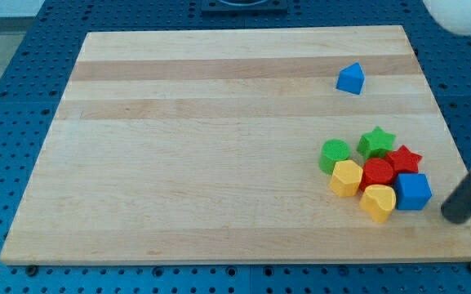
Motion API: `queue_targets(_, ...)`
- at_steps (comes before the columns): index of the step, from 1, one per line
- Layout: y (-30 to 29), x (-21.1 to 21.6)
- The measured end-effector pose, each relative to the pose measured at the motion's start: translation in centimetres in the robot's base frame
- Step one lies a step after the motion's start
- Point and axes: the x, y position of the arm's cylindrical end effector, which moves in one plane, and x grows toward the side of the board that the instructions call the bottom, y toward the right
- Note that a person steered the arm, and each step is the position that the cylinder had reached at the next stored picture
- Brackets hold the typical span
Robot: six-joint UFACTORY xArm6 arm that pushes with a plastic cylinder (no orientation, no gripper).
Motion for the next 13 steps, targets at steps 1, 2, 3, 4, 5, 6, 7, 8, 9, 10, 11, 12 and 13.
queue_targets(1, -2.3, 2.1)
queue_targets(2, -3.2, 1.9)
queue_targets(3, -3.2, 0.6)
queue_targets(4, -3.2, -0.3)
queue_targets(5, -3.2, -1.3)
queue_targets(6, -3.2, -2.7)
queue_targets(7, -3.2, -3.2)
queue_targets(8, -3.2, -3.8)
queue_targets(9, -3.2, -4.8)
queue_targets(10, -3.2, -6.1)
queue_targets(11, -3.2, -7.5)
queue_targets(12, -3.2, -9.1)
queue_targets(13, -3.1, -11.2)
